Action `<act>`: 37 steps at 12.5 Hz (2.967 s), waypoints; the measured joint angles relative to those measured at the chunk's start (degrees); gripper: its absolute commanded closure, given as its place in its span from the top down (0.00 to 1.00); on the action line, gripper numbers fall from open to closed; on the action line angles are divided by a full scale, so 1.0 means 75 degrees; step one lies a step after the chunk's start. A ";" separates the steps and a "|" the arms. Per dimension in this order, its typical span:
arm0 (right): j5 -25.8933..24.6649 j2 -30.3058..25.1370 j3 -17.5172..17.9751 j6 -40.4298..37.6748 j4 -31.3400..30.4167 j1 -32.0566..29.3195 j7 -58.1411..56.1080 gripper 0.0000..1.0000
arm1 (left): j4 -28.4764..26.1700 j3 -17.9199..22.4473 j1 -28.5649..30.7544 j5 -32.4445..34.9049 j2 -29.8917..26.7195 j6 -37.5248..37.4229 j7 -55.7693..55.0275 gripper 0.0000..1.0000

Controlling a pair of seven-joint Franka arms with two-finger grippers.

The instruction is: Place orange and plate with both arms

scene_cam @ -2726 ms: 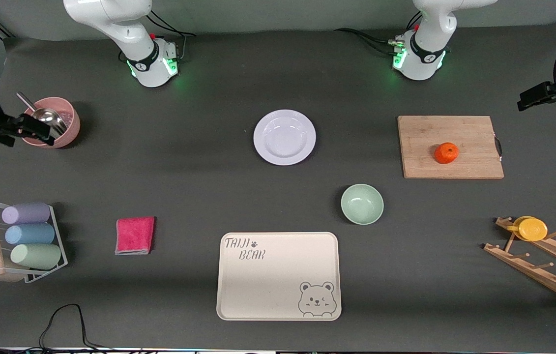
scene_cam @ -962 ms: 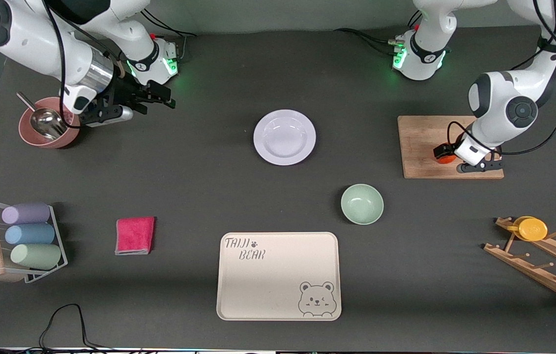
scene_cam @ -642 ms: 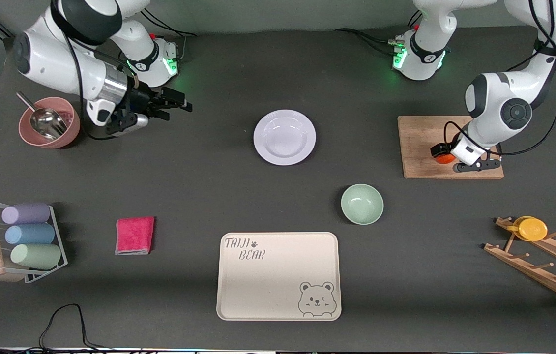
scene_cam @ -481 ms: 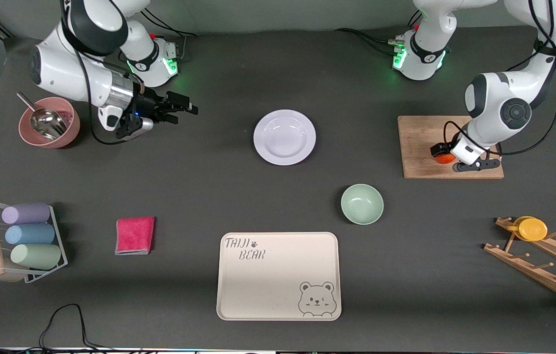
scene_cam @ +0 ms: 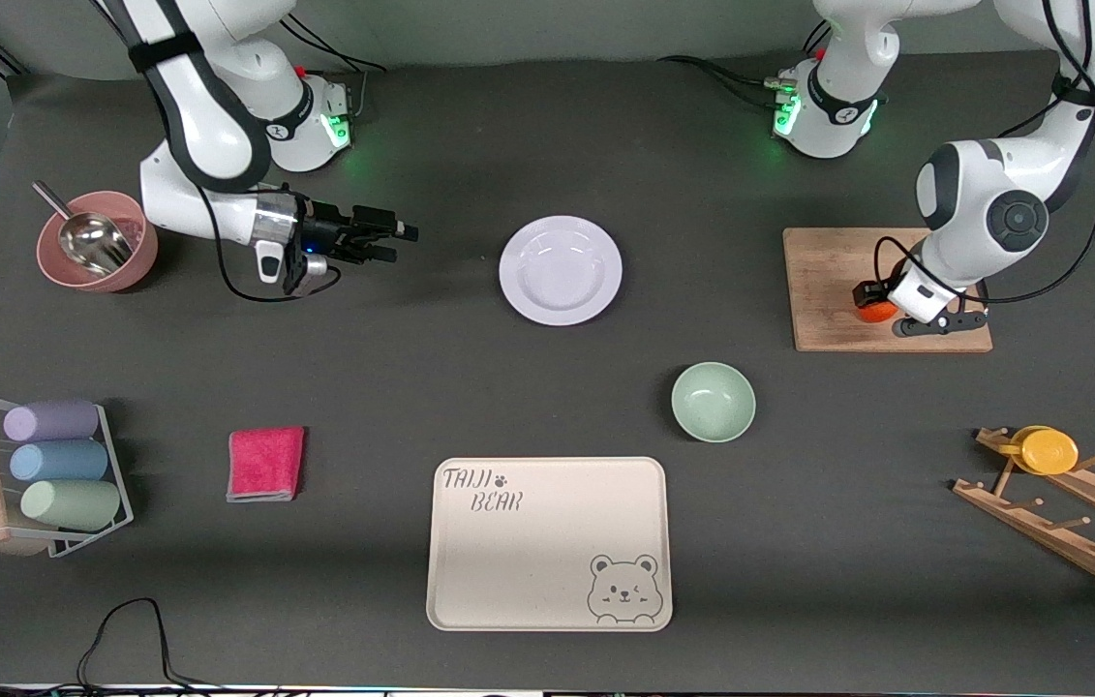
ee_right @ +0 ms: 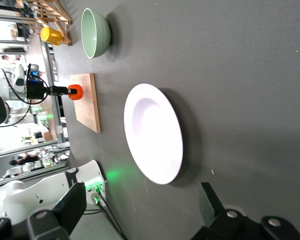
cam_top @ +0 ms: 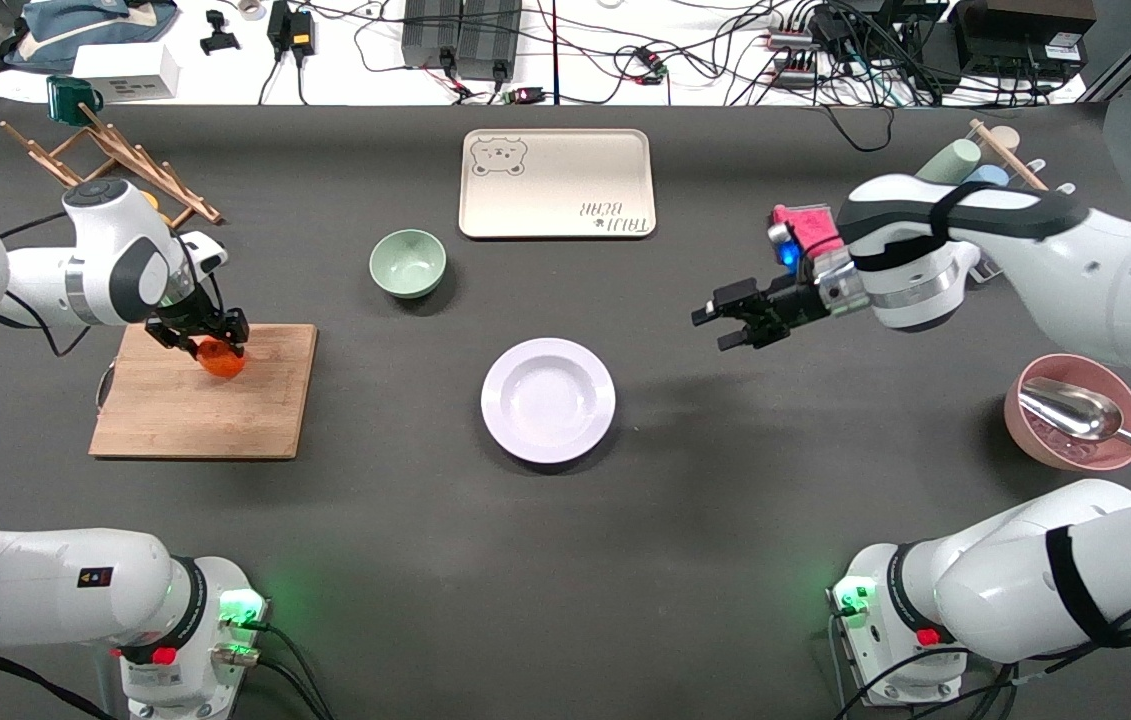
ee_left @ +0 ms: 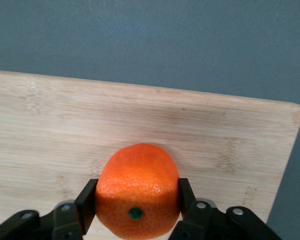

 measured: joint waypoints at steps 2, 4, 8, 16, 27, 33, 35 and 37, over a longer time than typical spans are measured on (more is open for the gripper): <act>0.0860 0.0528 0.0000 -0.0014 -0.0049 0.0001 -0.1130 1.00 | 0.0489 -0.0024 -0.0069 0.0000 -0.0519 -0.1184 -0.0029 0.00; 0.1560 0.1009 -0.0002 -0.0340 -0.0067 0.0000 -0.2015 1.00 | 0.1357 -0.0176 -0.0142 -0.0009 -0.1057 -0.2648 -0.0088 0.00; 0.2760 0.2080 -0.0009 -0.1097 -0.0081 -0.0008 -0.3720 1.00 | 0.3666 -0.0947 -0.0193 -0.0340 -0.1445 -0.5548 -0.0784 0.00; 0.3238 0.3237 -0.0071 -0.2140 0.0140 -0.0172 -0.4938 1.00 | 0.6029 -0.3532 -0.0563 -0.1398 -0.0109 -0.5940 -0.4943 0.00; 0.3240 0.3755 -0.0075 -0.2394 0.0328 -0.0288 -0.5300 1.00 | 0.6298 -0.4043 -0.3071 -0.0192 0.3220 -0.2911 -0.8731 0.00; 0.3240 0.3771 -0.0075 -0.2398 0.0342 -0.0289 -0.5302 0.83 | 0.5466 -0.4038 -0.3753 0.0367 0.3859 -0.1314 -0.9466 0.00; 0.3240 0.3772 -0.0075 -0.2398 0.0342 -0.0292 -0.5302 0.65 | 0.5244 -0.4007 -0.3758 0.0726 0.4027 -0.0980 -0.9761 0.00; 0.3241 0.3773 -0.0075 -0.2398 0.0342 -0.0292 -0.5302 0.50 | 0.5197 -0.4000 -0.3767 0.1035 0.4300 -0.0763 -1.0145 0.01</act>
